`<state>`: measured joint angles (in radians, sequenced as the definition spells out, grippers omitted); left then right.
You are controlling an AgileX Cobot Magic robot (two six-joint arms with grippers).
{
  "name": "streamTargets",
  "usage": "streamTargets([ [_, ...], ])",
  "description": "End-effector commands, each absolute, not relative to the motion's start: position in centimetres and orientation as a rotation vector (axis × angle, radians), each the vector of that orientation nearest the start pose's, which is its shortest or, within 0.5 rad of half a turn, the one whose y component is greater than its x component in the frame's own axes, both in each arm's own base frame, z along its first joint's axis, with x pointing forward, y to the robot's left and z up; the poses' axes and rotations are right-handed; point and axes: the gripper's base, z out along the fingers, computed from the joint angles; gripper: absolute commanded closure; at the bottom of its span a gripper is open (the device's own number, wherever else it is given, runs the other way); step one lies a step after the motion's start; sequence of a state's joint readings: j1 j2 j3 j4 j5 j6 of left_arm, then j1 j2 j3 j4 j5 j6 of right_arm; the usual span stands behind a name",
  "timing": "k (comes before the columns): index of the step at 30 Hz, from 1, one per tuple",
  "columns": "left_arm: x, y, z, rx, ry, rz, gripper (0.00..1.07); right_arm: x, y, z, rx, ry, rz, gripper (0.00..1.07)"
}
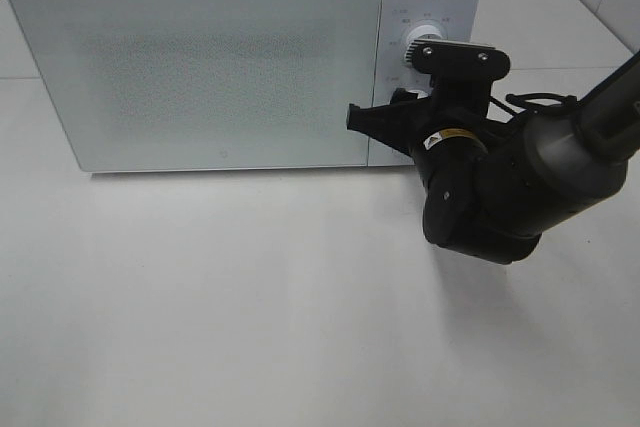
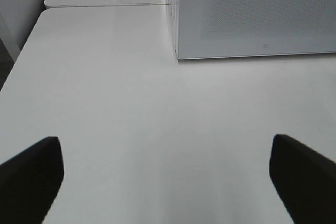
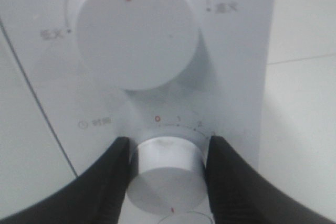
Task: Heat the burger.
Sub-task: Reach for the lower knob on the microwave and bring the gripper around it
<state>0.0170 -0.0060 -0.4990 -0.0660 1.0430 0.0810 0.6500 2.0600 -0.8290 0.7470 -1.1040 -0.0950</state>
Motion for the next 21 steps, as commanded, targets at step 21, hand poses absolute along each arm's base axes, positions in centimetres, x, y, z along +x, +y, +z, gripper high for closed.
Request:
streamTargets([
  [21, -0.8, -0.6, 27.8, 0.066, 1.993, -0.023, 0.06, 32.4, 19.8, 12.8, 1.165, 1.429, 1.355, 1.05],
])
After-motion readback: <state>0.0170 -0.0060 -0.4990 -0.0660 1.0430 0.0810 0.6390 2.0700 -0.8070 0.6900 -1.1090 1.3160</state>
